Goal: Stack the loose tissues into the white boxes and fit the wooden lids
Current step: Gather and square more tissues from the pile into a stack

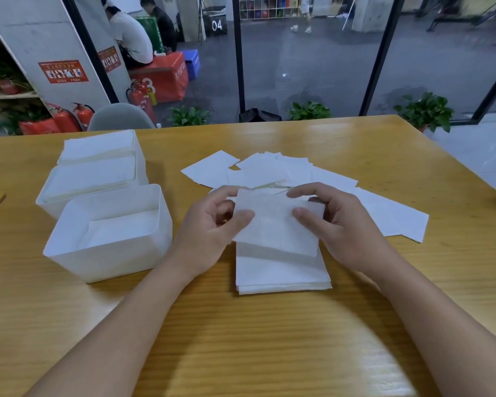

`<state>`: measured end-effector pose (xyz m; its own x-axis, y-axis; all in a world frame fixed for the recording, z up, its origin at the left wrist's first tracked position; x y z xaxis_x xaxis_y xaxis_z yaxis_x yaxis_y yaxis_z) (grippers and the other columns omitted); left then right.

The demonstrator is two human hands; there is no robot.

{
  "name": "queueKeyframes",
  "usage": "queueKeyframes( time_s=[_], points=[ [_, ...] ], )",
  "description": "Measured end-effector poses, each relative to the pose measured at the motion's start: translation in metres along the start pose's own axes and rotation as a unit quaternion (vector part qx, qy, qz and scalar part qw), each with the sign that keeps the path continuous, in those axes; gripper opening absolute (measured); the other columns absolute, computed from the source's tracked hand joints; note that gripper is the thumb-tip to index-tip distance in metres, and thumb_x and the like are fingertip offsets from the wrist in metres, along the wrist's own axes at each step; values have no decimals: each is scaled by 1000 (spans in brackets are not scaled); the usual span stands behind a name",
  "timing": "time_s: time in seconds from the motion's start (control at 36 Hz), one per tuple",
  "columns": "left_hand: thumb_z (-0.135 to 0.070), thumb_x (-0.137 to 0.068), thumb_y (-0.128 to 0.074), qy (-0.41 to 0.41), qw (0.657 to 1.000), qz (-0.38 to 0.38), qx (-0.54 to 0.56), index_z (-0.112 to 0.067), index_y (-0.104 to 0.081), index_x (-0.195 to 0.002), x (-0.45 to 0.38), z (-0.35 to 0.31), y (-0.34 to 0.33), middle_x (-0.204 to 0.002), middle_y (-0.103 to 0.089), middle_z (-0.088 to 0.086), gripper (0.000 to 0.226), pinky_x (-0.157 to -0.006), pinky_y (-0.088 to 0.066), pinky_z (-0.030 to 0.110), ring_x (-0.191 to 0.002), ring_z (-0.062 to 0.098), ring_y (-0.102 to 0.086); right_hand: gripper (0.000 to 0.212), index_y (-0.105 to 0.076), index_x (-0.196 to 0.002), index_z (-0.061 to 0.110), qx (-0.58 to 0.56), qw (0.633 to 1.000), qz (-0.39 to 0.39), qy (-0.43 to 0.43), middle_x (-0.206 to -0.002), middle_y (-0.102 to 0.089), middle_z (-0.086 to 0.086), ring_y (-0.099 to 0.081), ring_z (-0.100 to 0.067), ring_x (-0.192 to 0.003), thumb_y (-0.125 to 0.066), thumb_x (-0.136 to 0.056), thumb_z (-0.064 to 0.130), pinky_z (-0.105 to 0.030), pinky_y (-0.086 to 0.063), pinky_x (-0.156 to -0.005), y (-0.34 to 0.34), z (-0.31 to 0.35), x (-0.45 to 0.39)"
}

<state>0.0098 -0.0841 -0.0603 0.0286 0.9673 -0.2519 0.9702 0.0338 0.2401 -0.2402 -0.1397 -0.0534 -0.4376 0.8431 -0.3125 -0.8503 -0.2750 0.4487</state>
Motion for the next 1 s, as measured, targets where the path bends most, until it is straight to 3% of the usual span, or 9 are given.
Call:
queueKeyframes(
  time_s=[0.08, 0.17, 0.22, 0.31, 0.47, 0.75, 0.86, 0.92, 1.0],
  points=[
    [-29, -99, -78, 21, 999, 40, -29, -46, -52, -152, 3, 2, 7, -64, -48, 12, 62, -61, -39, 29, -60, 29, -41, 28, -69, -129, 37, -10, 999, 35, -25, -60, -41, 3, -35, -14, -55, -76, -102, 35, -21, -32, -53, 6, -7, 0],
    [-28, -96, -79, 57, 990, 121, -46, -58, -38, -158, 7, 2, 5, -65, -59, 12, 80, -64, -45, 34, -60, 25, -52, 30, -69, -126, 39, -2, 996, 74, -56, -65, -44, -13, -36, -21, -58, -80, -98, 39, -29, -30, -54, 9, -11, 0],
    [-28, -97, -78, 69, 982, 155, -81, -65, -32, -158, 9, 2, 2, -66, -64, 10, 84, -66, -48, 38, -62, 26, -58, 32, -69, -124, 41, 18, 993, 95, -65, -64, -45, -10, -37, -21, -58, -81, -95, 42, -27, -29, -52, 9, -14, 1],
    [-29, -97, -75, 74, 973, 177, -127, -68, -30, -156, 11, 3, -2, -64, -67, 5, 84, -62, -47, 23, -59, 18, -60, 34, -67, -123, 44, 73, 987, 125, -68, -60, -45, 5, -38, -13, -55, -82, -92, 46, -19, -31, -50, 7, -20, 1],
    [-32, -94, -75, 89, 958, 197, -190, -68, -34, -153, 13, 8, -4, -67, -72, -2, 80, -64, -45, 12, -61, 9, -63, 34, -65, -118, 50, 116, 980, 140, -81, -61, -47, 11, -42, -6, -56, -81, -88, 54, -21, -34, -55, 4, -30, 3],
    [-21, -91, -66, 77, 962, 175, -195, -61, -47, -148, 9, 15, 4, -61, -60, -5, 71, -66, -49, 24, -58, 11, -56, 18, -74, -94, 40, 148, 986, 60, -54, -70, -64, 10, -54, -5, -59, -85, -87, 53, -21, -43, -56, 15, -30, -1],
    [-56, -95, -73, 63, 965, 87, -238, -54, -62, -130, 2, 19, 10, -63, -57, -8, 36, -67, -46, 34, -57, 8, -51, 22, -75, -94, 42, 146, 986, 64, -44, -87, -69, 13, -60, -8, -72, -83, -85, 60, -20, -47, -63, 13, -28, 0],
    [-81, -86, -72, 64, 962, 58, -261, -54, -67, -125, 1, 19, 11, -82, -66, -13, 48, -71, -49, 30, -70, 6, -60, 29, -76, -98, 44, 149, 984, 86, -39, -98, -69, 15, -61, -10, -79, -83, -81, 67, -17, -48, -67, 12, -25, 1],
    [-101, -71, -65, 68, 947, 105, -295, -55, -66, -128, 6, 18, 3, -116, -60, -29, 73, -88, -49, 24, -110, -3, -58, 38, -75, -104, 46, 163, 976, 138, -49, -111, -67, 20, -63, -9, -88, -87, -76, 69, -14, -47, -70, 8, -20, 4]
  ],
)
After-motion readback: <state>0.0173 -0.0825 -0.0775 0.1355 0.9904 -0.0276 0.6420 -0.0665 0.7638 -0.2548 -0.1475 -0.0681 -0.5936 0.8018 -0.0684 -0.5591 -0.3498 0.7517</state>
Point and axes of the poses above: each hand's wrist, its own x-axis away from the middle knuckle, its own y-axis out of the back of the hand, z = x × y, the point moved 4 cm from there along -x, towards the middle knuckle
